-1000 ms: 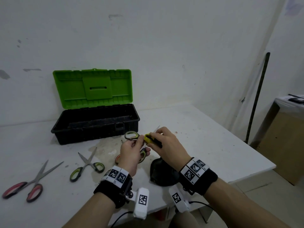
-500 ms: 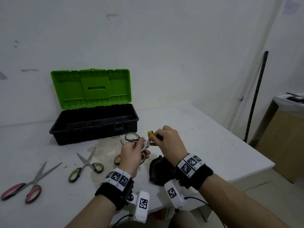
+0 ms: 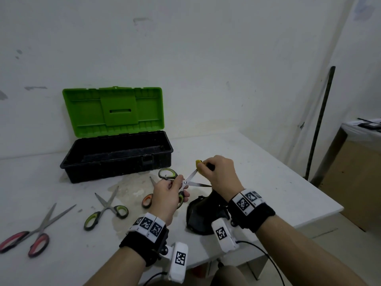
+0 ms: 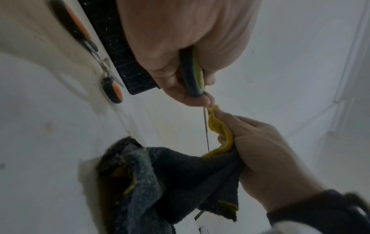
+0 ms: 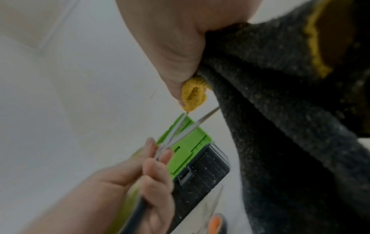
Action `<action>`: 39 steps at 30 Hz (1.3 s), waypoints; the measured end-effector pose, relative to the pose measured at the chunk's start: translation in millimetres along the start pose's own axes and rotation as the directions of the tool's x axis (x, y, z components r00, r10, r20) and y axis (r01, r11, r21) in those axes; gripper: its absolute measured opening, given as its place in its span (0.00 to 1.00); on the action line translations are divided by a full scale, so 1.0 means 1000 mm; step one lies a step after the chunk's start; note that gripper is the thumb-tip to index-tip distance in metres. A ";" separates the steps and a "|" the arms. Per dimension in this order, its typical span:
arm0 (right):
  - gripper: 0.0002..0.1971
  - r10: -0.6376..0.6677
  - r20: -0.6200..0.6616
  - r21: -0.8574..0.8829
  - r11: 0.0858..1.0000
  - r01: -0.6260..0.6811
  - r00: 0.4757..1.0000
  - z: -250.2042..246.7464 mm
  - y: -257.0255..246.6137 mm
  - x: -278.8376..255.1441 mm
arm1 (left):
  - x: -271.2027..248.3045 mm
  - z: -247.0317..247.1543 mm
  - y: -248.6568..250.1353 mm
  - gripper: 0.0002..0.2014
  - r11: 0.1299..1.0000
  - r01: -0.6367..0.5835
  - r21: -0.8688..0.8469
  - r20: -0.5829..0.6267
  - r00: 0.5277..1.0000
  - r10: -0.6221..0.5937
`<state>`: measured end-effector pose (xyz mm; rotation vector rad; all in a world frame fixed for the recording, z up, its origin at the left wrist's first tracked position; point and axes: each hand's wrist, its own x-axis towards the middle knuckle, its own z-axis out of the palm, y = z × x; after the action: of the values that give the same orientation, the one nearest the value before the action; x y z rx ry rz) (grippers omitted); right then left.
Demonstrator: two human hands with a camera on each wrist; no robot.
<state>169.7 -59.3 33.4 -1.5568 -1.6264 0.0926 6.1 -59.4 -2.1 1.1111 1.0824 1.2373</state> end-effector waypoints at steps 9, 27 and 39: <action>0.11 0.006 0.007 0.050 0.999 -0.006 1.000 0.000 0.003 -0.001 | 0.001 0.003 0.000 0.15 0.999 -0.034 0.023 0.015 0.999 0.034; 0.12 -0.101 0.129 0.000 0.995 0.102 0.986 0.007 0.011 -0.012 | 0.006 0.004 -0.001 0.16 0.998 0.033 -0.053 -0.001 0.999 -0.033; 0.11 -0.133 -0.013 -0.077 0.988 0.132 0.991 0.007 0.014 -0.005 | 0.003 0.001 -0.002 0.16 1.000 0.008 -0.016 0.008 1.000 -0.008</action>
<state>175.5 -57.0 18.0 -1.4972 -1.7321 -0.0559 7.9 -56.7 -3.9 1.0976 1.0681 1.2324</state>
